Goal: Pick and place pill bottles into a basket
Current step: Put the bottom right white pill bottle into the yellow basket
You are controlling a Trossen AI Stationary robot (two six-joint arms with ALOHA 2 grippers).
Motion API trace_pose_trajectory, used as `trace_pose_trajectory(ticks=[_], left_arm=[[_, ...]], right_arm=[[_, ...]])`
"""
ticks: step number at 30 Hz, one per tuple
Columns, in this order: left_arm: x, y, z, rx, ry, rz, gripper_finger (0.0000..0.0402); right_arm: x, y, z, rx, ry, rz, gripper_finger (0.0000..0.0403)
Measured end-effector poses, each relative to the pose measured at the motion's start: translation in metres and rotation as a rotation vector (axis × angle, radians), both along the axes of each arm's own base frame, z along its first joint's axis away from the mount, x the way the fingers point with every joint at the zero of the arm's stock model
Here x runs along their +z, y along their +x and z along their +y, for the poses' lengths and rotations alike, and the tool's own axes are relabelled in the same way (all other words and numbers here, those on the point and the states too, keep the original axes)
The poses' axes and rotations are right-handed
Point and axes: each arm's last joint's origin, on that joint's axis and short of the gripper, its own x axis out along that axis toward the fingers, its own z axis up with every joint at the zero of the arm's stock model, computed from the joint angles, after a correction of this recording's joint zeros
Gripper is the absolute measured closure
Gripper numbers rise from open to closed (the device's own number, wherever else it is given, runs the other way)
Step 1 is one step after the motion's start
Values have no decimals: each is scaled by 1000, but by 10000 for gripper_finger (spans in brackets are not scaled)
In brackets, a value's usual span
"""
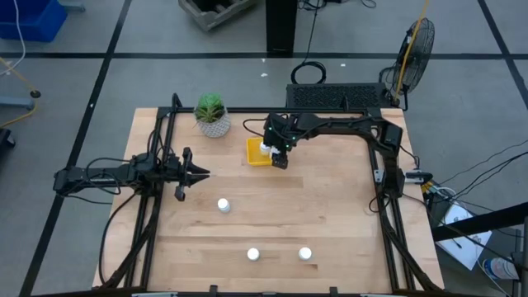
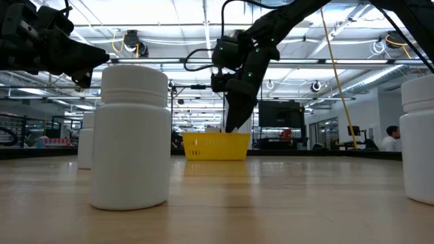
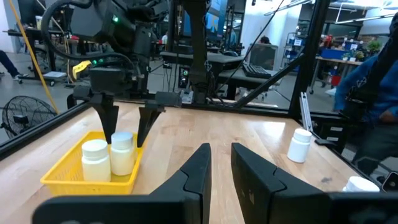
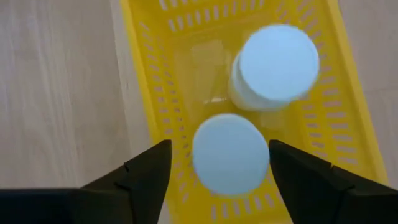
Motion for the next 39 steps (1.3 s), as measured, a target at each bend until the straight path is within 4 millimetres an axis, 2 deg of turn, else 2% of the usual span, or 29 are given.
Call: trace_pose_trajectory(ticks=[8, 12, 18, 23, 28, 39], left_arm=[[0, 0, 0, 0, 0, 1, 337], [0, 0, 0, 0, 0, 1, 337], [0, 0, 0, 0, 0, 2, 337], [0, 0, 0, 0, 0, 0, 337], [0, 0, 0, 0, 0, 0, 337], [0, 0, 0, 0, 0, 0, 337]], right_arm=[[35, -14, 13, -52, 3, -15, 144], [62, -30, 31, -126, 63, -6, 146], [101, -43, 59, -152, 135, -125, 147], [117, -55, 78, -166, 176, -126, 147], [128, -67, 118, -137, 226, -86, 147], [128, -77, 212, 125, 229, -46, 147]])
